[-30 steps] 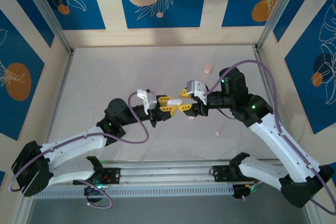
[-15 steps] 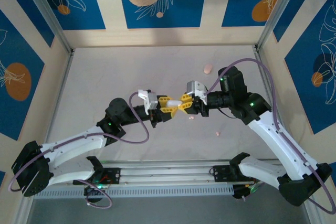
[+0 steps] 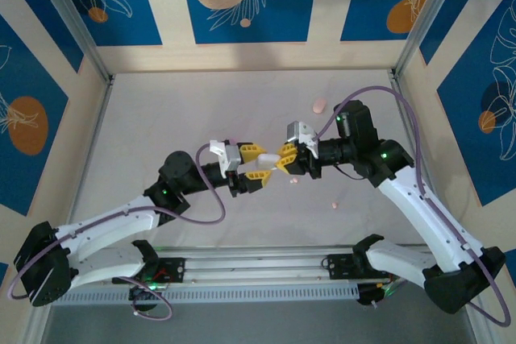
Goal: Insert the wireless bluetooth earbuds into the charging case
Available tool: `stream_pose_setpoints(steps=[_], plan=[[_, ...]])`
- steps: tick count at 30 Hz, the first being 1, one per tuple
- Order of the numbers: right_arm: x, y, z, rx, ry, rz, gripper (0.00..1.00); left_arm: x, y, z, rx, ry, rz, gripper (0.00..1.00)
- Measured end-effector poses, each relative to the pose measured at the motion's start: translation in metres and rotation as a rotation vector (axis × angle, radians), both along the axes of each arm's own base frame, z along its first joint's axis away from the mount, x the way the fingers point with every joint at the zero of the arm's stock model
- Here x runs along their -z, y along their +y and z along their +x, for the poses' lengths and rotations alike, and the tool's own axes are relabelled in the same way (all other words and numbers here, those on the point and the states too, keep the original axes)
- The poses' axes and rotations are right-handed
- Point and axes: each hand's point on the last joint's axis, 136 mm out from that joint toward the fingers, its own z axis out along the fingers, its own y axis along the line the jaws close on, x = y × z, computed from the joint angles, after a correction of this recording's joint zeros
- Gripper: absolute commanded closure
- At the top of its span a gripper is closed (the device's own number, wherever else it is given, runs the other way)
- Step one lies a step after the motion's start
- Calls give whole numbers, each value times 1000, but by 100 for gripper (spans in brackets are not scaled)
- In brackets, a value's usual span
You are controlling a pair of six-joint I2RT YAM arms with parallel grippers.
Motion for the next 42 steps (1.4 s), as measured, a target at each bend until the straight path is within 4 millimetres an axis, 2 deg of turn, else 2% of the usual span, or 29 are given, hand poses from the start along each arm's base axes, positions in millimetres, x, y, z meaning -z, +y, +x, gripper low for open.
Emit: stream_pose_setpoints(steps=[4, 10, 14, 18, 27, 33, 42], plan=[[10, -1, 14, 46, 71, -15, 85, -7, 12, 10, -101, -22, -24, 37], [40, -2, 54, 153, 258, -31, 84, -20, 47, 29, -327, -51, -78, 36], [84, 3, 80, 205, 460, -79, 84, -26, 64, 35, -421, -52, -87, 36], [130, 10, 107, 249, 653, -136, 84, -27, 73, 38, -467, -51, -81, 36], [195, 34, 171, 300, 940, -211, 82, -23, 83, 40, -515, -34, -57, 36], [233, 43, 188, 309, 1080, -263, 82, -22, 86, 39, -519, -30, -50, 36], [257, 53, 197, 302, 1160, -315, 80, -17, 87, 40, -526, -20, -32, 36]])
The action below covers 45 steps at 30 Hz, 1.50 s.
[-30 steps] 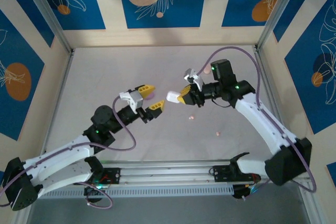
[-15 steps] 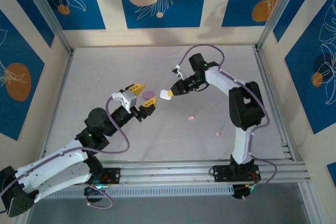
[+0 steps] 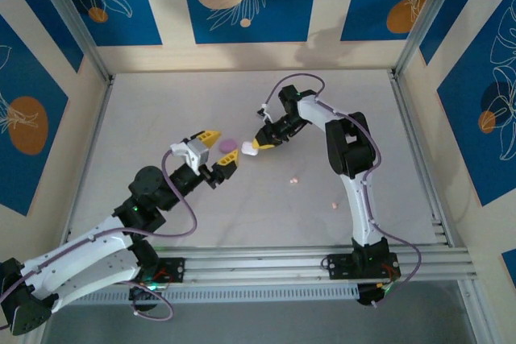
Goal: Insert the wireless bluetooth earbuds into the charging case
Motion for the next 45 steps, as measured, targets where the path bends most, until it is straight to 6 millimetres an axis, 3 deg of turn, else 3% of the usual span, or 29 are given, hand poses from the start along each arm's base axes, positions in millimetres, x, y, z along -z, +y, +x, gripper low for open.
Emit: stream_pose_setpoints(steps=[9, 14, 21, 25, 29, 32, 35, 38, 45], plan=[[20, 4, 5, -18, 23, -45, 69, 0, 0, 0, 0, 1, 1, 36], [22, 0, 12, 1, 3, -99, 55, 0, 1, 0, 0, 2, 2, 36], [18, -15, 33, 72, -74, -211, 48, 2, 0, 0, 0, 7, 8, 35], [-11, -44, 65, 201, -199, -302, 44, 3, 0, 0, 0, 10, 12, 31], [-57, -98, 104, 425, -326, -394, 42, 7, 0, 1, -3, 20, 23, 27], [-71, -143, 128, 591, -348, -449, 39, 13, 0, 2, -6, 42, 43, 25], [-60, -185, 139, 714, -305, -524, 37, 18, -2, 3, -6, 62, 62, 22], [-39, -210, 147, 779, -255, -598, 36, 23, -5, 6, -7, 98, 86, 19], [-6, -215, 158, 794, -205, -692, 34, 39, -20, 20, -13, 226, 183, 11]])
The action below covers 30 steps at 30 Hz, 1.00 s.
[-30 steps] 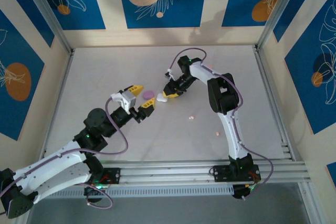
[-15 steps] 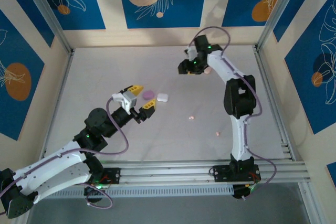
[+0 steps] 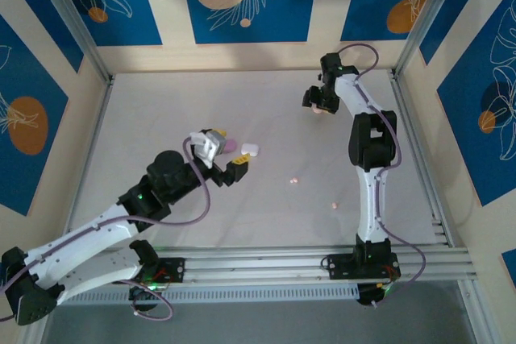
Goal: Insert the wireless bluetooth earbuds into the charging case
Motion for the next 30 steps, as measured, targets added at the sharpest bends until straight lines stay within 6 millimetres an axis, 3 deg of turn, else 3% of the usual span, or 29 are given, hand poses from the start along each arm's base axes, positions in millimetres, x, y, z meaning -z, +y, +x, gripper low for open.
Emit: stream_pose_setpoints(steps=[9, 17, 24, 30], plan=[[-2, -11, 15, 39, -17, -79, 33, 33, -11, 7, 1, 126, 73, 9], [10, -17, 18, 58, 9, -101, 35, 32, -10, 6, 0, 127, 69, 9], [32, -20, 16, 59, 51, -106, 43, 31, -10, 6, 0, 126, 69, 9], [30, -23, 18, 61, 45, -108, 48, 29, -9, 5, 0, 122, 63, 9]])
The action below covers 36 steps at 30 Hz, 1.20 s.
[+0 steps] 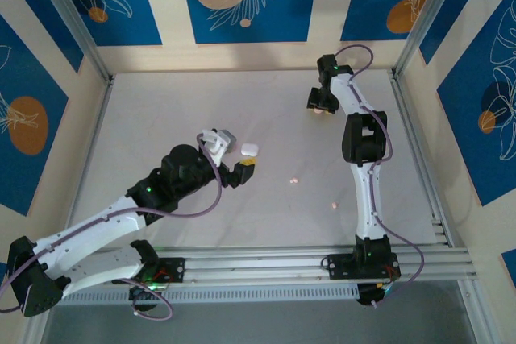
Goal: Insert the wireless bluetooth earbuds into the charging case
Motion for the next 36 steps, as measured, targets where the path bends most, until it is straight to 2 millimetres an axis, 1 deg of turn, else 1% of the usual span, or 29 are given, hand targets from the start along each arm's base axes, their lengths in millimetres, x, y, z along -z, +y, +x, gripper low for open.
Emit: stream_pose_setpoints(steps=[8, 15, 18, 21, 24, 27, 29, 31, 32, 33, 35, 36], plan=[[-5, 0, 6, -12, -22, -2, 49, 0, 0, 0, -2, 5, -5, 9], [1, -1, 8, -25, -16, -11, 48, -2, 1, -1, -4, 8, -15, 9], [5, -1, 9, -30, -9, -12, 52, -2, 1, -1, -4, 8, -16, 9], [6, -1, 8, -39, -5, -15, 59, -2, 1, -1, -4, 9, -16, 9], [6, 0, 8, -55, -4, -20, 60, -2, 1, -1, -4, 10, -16, 9], [5, 4, 7, -89, -8, -23, 61, 0, 2, -1, -7, 27, -5, 9], [3, 10, -1, -126, -3, -18, 62, -3, 4, 0, -23, 51, 2, 9], [-5, 22, -16, -184, -6, 0, 61, -10, 6, 4, -49, 70, -2, 9], [-13, 31, -25, -218, -17, 16, 62, -12, 8, 5, -61, 79, -6, 10], [-24, 41, -35, -262, -36, 37, 62, -16, 9, 7, -72, 87, -15, 10], [-58, 67, -59, -372, -113, 99, 62, -19, 14, 10, -93, 111, -36, 11], [-80, 82, -74, -440, -169, 135, 62, -18, 17, 12, -105, 125, -45, 12]])
